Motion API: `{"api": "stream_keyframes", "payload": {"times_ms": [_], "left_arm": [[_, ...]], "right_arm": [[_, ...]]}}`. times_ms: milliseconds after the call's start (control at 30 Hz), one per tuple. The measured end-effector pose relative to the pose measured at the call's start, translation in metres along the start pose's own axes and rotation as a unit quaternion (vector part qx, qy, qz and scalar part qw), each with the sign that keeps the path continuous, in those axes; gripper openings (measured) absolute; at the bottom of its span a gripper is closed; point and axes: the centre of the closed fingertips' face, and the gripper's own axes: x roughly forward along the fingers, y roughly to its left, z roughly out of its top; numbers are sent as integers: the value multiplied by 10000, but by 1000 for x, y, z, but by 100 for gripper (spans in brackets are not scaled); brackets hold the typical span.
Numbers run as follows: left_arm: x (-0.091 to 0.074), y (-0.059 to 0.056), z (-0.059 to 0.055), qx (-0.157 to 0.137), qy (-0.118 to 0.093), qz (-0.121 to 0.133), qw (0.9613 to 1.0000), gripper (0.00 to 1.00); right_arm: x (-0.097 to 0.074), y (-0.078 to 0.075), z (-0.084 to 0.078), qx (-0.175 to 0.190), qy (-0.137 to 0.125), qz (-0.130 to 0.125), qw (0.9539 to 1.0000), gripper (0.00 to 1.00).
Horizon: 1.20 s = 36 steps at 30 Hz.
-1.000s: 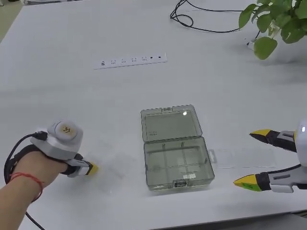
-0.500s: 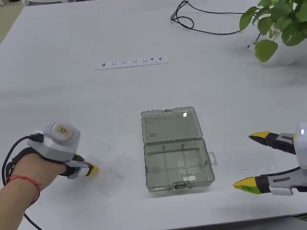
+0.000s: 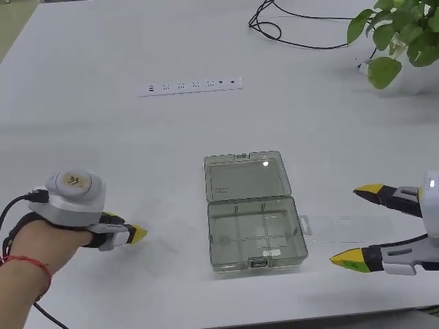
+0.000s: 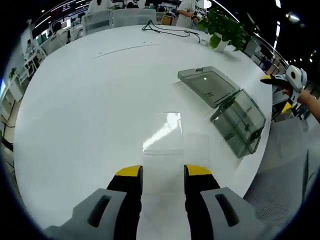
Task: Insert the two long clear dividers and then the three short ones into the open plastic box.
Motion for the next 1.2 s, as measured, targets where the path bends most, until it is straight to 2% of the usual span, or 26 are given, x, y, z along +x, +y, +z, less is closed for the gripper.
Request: {"api": "stream_keyframes", "payload": {"times_ms": [233,433,567,700,800,967,1067,1200], "left_arm": [[-10,-19,19,-187,-481,-203,9985,31],[-19,-38,39,-325,-918,-447,9942,31],[-25,-54,53,-407,-1225,-649,9895,31],[-30,-70,65,-527,-1495,-857,9836,31],[-33,-81,72,-564,-1654,-980,9797,31],[-39,-102,84,-642,-1973,-1232,9704,31],[-40,-110,88,-650,-2054,-1305,9678,31],[-43,-123,96,-724,-2258,-1458,9605,31]], "right_arm": [[-1,1,26,76,-295,-7,9995,81],[-2,5,53,98,-527,18,9986,77],[-2,7,69,169,-674,23,9976,74],[-2,12,90,372,-935,44,9949,69],[-1,15,100,446,-1004,27,9939,65],[3,23,119,759,-1201,13,9899,61],[6,27,126,803,-1249,-14,9889,58],[12,32,137,1310,-1412,-59,9813,53]]}}
